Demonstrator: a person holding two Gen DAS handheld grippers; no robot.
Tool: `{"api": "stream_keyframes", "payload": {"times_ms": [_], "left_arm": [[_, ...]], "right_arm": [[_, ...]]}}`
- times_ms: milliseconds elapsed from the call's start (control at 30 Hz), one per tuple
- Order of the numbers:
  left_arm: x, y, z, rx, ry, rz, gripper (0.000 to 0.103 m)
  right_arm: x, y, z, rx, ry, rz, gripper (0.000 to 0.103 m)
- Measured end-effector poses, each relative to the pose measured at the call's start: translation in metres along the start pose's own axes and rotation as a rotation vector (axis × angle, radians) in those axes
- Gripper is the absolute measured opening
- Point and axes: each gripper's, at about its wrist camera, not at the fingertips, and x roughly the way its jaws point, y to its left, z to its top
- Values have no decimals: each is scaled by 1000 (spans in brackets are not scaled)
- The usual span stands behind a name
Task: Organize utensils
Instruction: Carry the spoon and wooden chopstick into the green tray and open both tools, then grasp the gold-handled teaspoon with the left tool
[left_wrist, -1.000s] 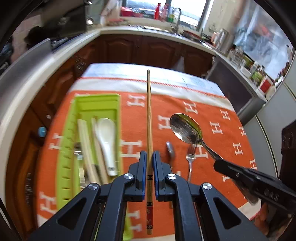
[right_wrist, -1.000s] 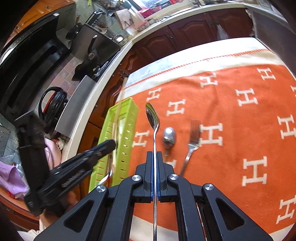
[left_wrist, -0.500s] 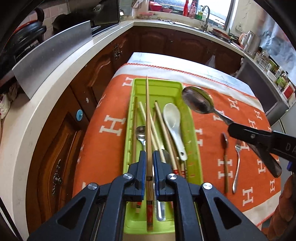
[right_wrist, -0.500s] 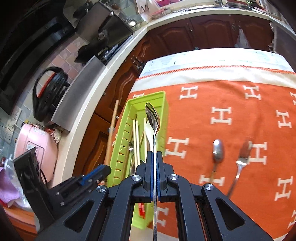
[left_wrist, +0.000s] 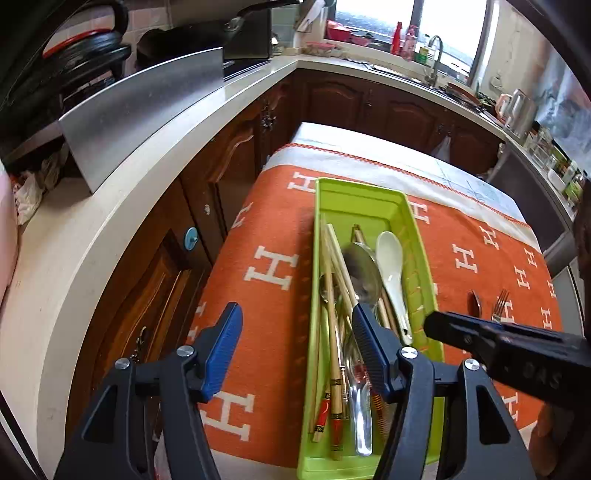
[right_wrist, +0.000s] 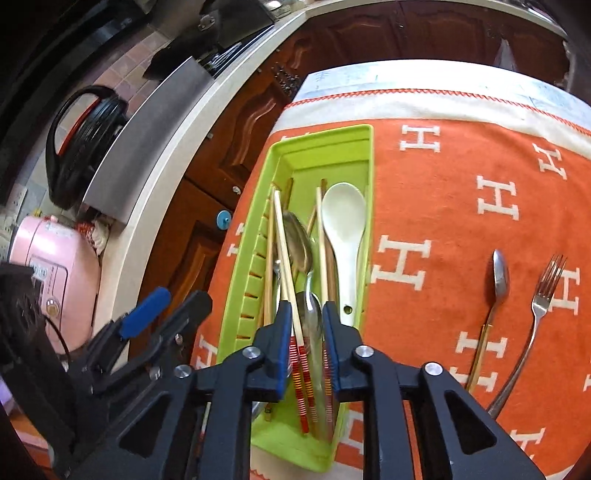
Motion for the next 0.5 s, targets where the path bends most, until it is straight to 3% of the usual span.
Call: {"api": "stream_keyframes", "payload": {"times_ms": [333,500], "left_arm": [[0,-10,-4,25,11,1,67],[-9,-26,-5,68,-2,4,73]], "right_arm": [[-16,-13,-21,-56,4,-54,27],[-45,-30,-32,-74,-79,-62,27]]}}
